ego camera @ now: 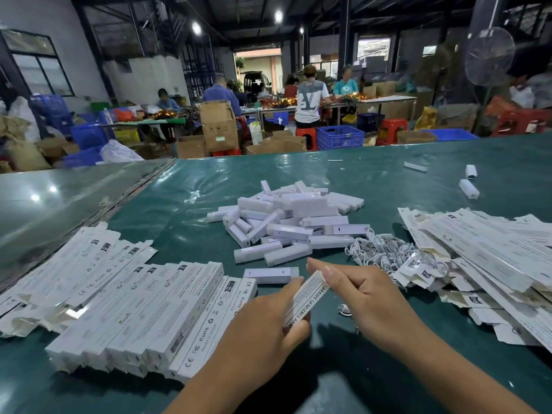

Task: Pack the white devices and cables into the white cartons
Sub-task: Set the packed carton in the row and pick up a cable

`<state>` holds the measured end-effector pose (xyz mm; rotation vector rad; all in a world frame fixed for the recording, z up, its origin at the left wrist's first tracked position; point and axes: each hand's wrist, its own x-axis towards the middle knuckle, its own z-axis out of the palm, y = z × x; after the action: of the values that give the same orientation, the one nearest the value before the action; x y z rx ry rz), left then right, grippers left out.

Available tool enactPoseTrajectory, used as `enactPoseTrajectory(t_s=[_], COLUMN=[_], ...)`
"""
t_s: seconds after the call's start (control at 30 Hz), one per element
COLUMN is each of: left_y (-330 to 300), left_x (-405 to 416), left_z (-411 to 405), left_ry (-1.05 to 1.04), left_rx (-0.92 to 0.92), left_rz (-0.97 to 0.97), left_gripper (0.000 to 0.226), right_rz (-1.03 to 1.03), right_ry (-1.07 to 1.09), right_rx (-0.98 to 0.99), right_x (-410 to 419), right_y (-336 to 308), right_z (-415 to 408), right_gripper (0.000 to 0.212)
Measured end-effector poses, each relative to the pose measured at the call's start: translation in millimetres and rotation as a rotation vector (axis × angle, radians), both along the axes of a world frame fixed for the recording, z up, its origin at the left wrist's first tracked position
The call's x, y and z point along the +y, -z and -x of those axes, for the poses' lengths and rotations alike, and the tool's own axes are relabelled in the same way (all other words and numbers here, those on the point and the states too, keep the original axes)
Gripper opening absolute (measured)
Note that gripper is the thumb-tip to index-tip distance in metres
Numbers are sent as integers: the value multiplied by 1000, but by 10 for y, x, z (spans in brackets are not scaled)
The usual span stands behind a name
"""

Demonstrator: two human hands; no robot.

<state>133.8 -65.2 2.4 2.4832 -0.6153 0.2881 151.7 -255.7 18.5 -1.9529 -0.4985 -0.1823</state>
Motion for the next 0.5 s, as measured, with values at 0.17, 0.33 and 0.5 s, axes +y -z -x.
enactPoseTrajectory(t_s=[0.17, 0.33, 0.5], left_y=[-10, -18, -8], left_x=[-6, -5, -2], left_z=[6, 5, 0], left_ry=[19, 24, 27], left_rx=[8, -6, -9], left_rz=[28, 35, 37], left_gripper=[46, 44, 44], right_rz=[-50, -165, -245], right_ry=[10, 15, -4], right_rx=[-32, 13, 78], right_x=[-1, 3, 10], right_y=[29, 49, 63], right_z=[-28, -47, -60], right_gripper=[19, 26, 30])
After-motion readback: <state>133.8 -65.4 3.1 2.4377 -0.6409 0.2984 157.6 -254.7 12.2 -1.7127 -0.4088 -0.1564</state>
